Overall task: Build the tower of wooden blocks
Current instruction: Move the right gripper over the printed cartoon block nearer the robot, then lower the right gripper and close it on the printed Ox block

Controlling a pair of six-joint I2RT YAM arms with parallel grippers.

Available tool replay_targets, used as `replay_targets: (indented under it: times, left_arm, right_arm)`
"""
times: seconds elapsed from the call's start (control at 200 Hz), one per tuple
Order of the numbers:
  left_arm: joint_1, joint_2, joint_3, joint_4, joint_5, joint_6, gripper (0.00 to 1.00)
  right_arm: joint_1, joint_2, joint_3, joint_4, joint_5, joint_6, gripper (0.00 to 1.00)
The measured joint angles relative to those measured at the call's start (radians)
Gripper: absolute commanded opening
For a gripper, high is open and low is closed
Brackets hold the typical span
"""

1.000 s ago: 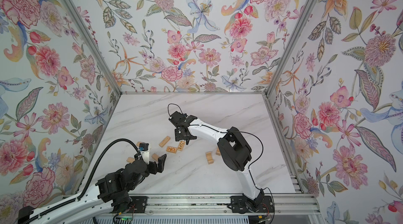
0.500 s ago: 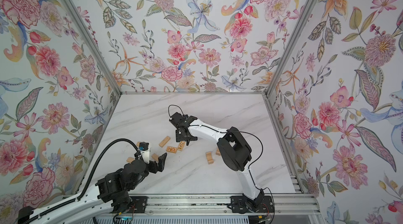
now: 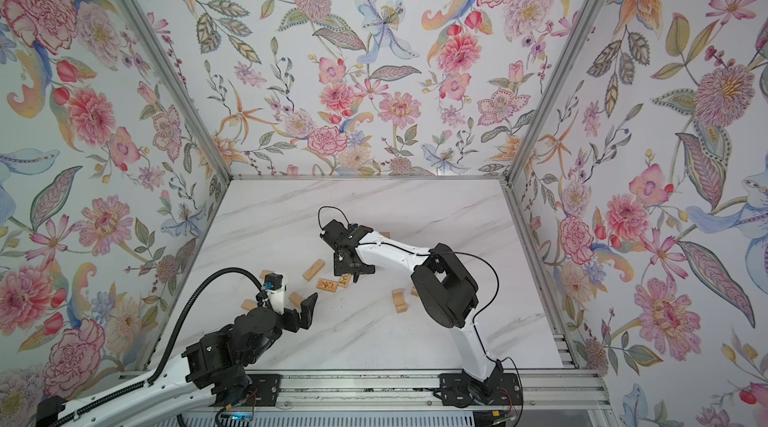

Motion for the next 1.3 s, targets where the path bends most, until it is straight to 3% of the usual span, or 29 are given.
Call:
replay_targets:
  times: [1.301]
  left_arm:
    - [0.0, -0.041, -0.026, 0.005, 0.007, 0.004, 0.99]
  right_arm:
    - [0.025, 0.079, 0.097, -0.06, 0.009, 0.026, 0.77]
